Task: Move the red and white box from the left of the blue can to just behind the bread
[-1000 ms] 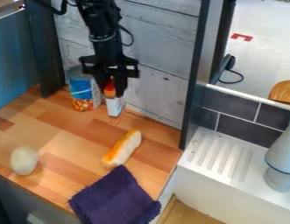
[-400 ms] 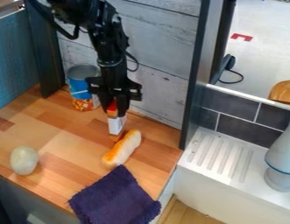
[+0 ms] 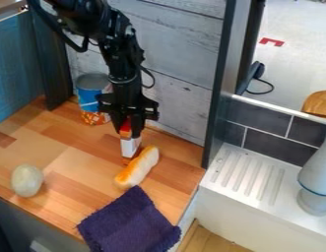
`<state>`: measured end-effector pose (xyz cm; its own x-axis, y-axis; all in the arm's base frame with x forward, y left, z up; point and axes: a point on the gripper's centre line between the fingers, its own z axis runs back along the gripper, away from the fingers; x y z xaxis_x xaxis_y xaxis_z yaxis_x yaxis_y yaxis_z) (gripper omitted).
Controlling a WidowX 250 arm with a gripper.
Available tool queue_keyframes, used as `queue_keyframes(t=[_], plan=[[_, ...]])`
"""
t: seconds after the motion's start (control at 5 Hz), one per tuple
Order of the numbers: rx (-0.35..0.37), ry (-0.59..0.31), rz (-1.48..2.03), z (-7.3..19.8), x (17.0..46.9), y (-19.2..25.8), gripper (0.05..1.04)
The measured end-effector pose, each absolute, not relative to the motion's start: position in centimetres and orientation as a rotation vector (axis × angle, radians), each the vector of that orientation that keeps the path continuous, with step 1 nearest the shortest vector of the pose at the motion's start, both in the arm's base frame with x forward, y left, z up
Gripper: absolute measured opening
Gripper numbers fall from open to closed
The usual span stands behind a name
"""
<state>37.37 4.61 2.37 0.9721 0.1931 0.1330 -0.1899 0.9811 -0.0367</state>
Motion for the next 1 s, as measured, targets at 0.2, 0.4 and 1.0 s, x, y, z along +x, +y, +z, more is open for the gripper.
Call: queue_keyframes(t=[0.2,0.4,1.0], plan=[[-0.022,-0.113,0.19,1.6,36.9,4.5,0.744],[-0.021,-0.098,0.188,1.6,36.7,4.5,0.995],[-0.051,-0.146,0.218,10.9,35.0,5.5,1.001]])
